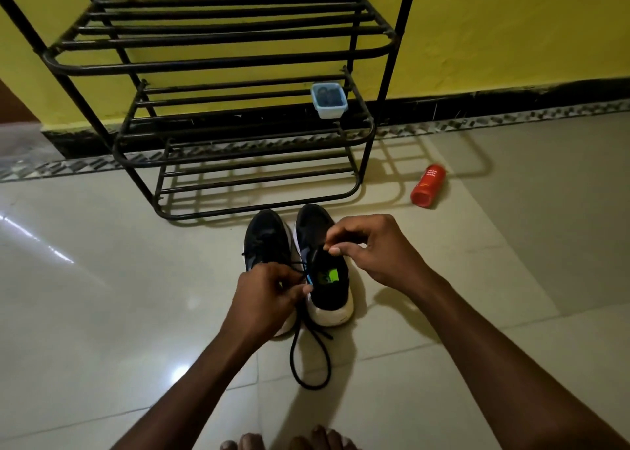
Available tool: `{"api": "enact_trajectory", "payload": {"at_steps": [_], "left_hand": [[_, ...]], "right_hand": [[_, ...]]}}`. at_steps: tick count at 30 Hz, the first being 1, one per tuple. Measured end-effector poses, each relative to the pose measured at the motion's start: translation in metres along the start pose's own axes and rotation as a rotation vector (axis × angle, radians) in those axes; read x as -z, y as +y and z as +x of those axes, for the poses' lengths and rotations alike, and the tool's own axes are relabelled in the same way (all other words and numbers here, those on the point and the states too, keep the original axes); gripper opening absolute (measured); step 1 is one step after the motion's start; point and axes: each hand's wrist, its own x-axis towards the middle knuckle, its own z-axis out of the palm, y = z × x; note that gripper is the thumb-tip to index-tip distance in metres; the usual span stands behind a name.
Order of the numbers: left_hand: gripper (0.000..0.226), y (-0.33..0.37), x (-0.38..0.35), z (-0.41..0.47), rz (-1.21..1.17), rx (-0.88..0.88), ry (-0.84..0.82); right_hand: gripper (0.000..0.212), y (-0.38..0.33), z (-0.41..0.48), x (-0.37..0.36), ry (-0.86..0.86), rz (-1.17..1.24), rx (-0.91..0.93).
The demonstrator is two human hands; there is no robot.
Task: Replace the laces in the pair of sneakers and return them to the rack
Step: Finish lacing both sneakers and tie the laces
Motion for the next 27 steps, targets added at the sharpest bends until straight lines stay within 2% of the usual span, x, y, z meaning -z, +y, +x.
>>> {"api": "enact_trajectory", "payload": {"at_steps": [3,5,6,11,14,17,20,21,25,27], "left_hand": [[0.018,0.009,-0.003,0.014,-0.275,0.024,0.021],[0.008,0.015,-0.005,0.026,-0.418,-0.003,0.017],[0.003,0.014,-0.007,0.033,-0.439,-0.017,0.016],[0.006,0.002,-0.016,0.048,-0.449,-0.023,-0.051],[0.027,0.012,-0.025,0.049,-0.471,-0.053,-0.133],[0.006,0.017,-0.029,0.048,-0.501,-0.105,-0.097],[0.009,0.014,-0.026,0.045,-0.417,-0.134,-0.031],[0.008,0.015,-0.024,0.043,-0.433,-0.117,-0.041],[0.015,0.024,-0.017,0.037,-0.748,0.049,-0.123],[0.015,0.026,-0.012,0.043,-0.689,0.015,-0.097]], "right_hand": [[0.032,0.0,0.006,-0.006,0.008,0.023,0.067],[0.027,0.005,0.011,-0.005,0.058,0.01,0.096],[0.024,0.01,0.014,-0.002,0.085,0.008,0.094],[0.018,0.034,0.02,0.008,0.134,0.123,0.03],[0.016,0.035,0.018,0.007,0.133,0.12,0.061],[0.016,0.034,0.018,0.007,0.155,0.095,0.07],[0.018,0.036,0.016,0.014,0.197,0.112,0.041],[0.019,0.035,0.014,0.016,0.202,0.116,0.034],[0.018,0.026,0.01,0.01,0.185,0.124,0.046],[0.015,0.025,0.01,0.01,0.227,0.128,0.056]]}}
